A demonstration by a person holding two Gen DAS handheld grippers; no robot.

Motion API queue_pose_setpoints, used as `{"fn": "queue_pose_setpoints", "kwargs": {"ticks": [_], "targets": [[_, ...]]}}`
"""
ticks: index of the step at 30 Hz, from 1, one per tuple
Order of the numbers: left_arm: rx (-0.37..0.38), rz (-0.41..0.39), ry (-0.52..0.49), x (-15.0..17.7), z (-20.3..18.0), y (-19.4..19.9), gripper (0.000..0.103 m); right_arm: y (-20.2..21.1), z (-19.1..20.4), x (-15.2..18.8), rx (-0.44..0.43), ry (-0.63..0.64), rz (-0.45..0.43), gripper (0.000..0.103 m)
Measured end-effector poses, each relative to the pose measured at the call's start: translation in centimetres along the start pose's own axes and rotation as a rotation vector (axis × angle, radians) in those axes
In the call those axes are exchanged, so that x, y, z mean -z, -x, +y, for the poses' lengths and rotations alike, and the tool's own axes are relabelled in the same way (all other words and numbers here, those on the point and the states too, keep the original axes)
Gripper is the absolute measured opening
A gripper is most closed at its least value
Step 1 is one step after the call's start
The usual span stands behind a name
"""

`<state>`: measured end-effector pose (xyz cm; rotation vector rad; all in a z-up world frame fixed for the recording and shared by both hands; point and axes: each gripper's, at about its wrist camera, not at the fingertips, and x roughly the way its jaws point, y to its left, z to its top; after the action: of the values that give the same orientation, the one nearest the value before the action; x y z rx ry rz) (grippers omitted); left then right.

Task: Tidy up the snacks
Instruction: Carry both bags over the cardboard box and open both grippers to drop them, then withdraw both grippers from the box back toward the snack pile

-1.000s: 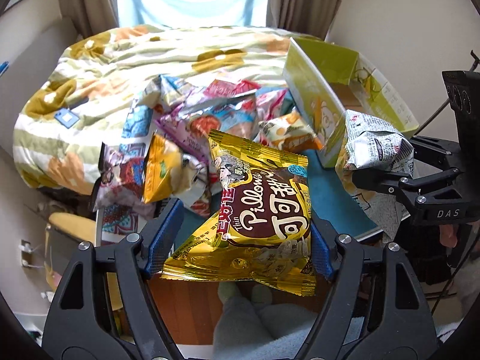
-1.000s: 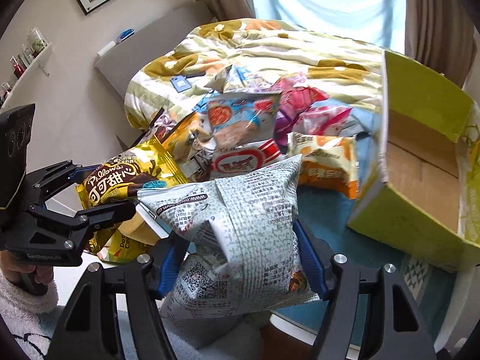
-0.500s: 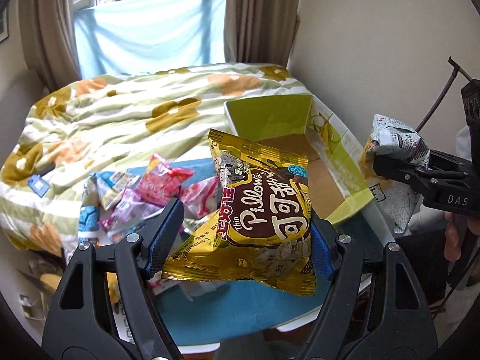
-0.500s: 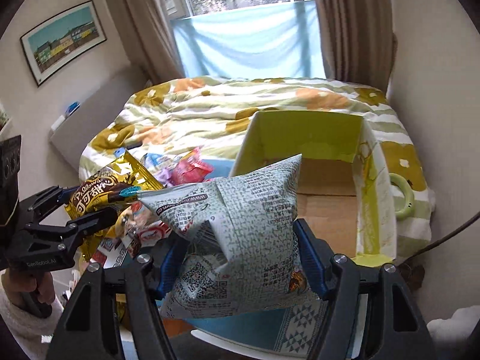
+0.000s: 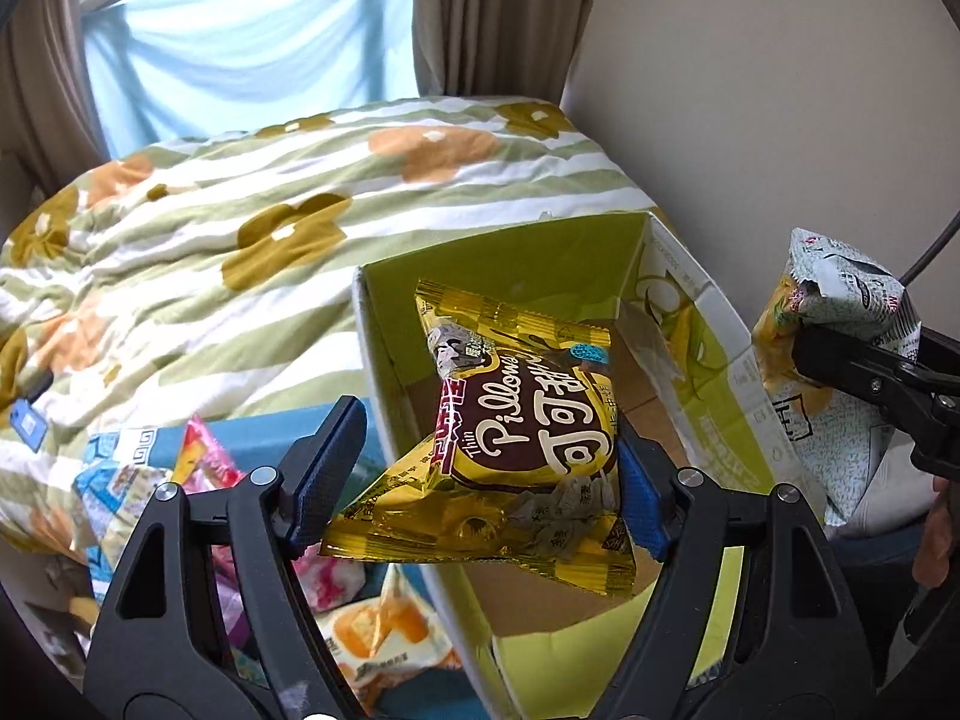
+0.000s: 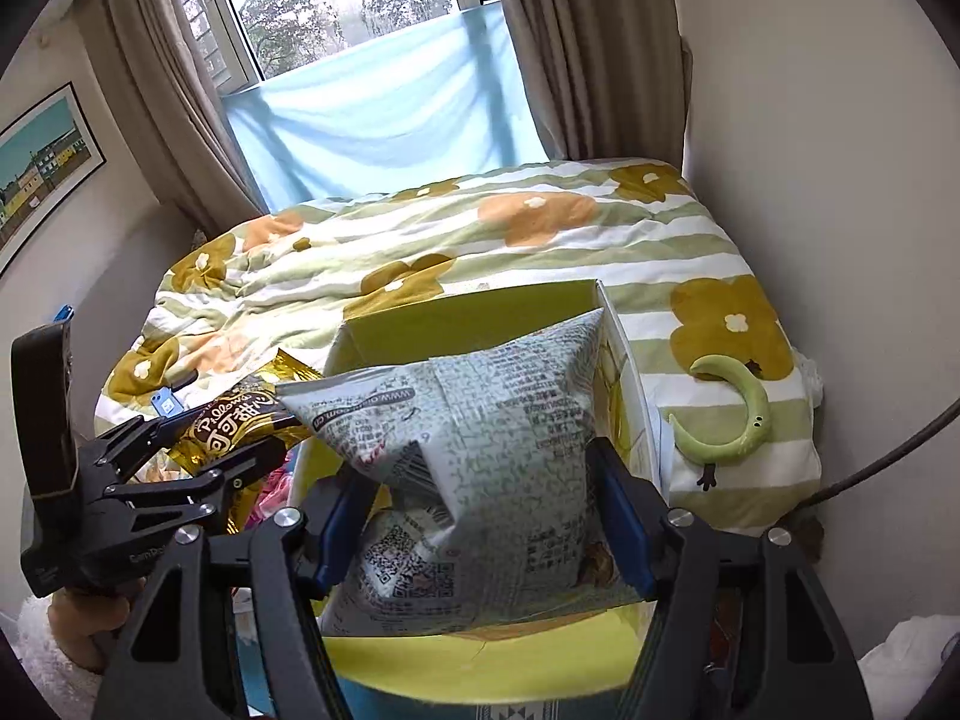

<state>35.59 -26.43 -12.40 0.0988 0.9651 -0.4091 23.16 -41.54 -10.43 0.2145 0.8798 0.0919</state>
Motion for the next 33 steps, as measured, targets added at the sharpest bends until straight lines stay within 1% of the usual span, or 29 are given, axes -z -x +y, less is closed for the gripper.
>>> {"fn": "queue_pose_setpoints", "kwargs": {"ticks": [1,3,5,7,11,15,19,23,29,31,32,33], "targets": [[0.001,0.011,0.002,-0.5,0.0,-1.0,0.074,-1.0,-0.3,-0.5,0.003,-0.003,0.013,0.065],[-0.013,0.029,0.006,-1.2,-0.1,-2.7,0.078,-2.8,-1.0,-1.4,-0.005,-0.015,0.036,0.065],[-0.02,0.044,0.008,-1.6,-0.2,-3.9,0.095,-4.5,-1.7,-2.3,-0.017,-0.028,0.055,0.065],[-0.018,0.048,0.014,-1.6,-0.1,-4.4,0.101,-5.9,-2.1,-2.8,-0.026,-0.034,0.073,0.065],[-0.045,0.083,0.027,-0.6,0.3,-5.1,0.101,-7.9,-2.6,-3.3,-0.028,-0.027,0.107,0.065],[-0.059,0.101,0.039,1.0,0.6,-4.1,0.101,-8.7,-3.1,-3.1,-0.005,-0.007,0.116,0.065],[-0.097,0.095,0.038,1.9,0.5,-2.8,0.101,-9.1,-3.2,-3.0,0.013,0.008,0.138,0.065],[-0.116,0.09,0.054,2.5,0.9,-1.9,0.101,-9.5,-3.0,-3.6,0.016,0.032,0.15,0.066],[-0.17,0.084,0.076,3.1,2.1,-1.4,0.101,-11.9,-2.0,-4.6,0.015,0.067,0.193,0.067],[-0.177,0.088,0.083,3.5,2.5,-1.5,0.101,-12.6,-1.9,-4.6,0.014,0.056,0.196,0.073],[-0.179,0.091,0.085,3.6,2.6,-1.6,0.101,-12.8,-1.9,-4.6,0.012,0.046,0.188,0.087],[-0.18,0.095,0.086,3.7,2.6,-1.7,0.101,-12.8,-2.0,-4.5,0.007,0.036,0.176,0.099]]}}
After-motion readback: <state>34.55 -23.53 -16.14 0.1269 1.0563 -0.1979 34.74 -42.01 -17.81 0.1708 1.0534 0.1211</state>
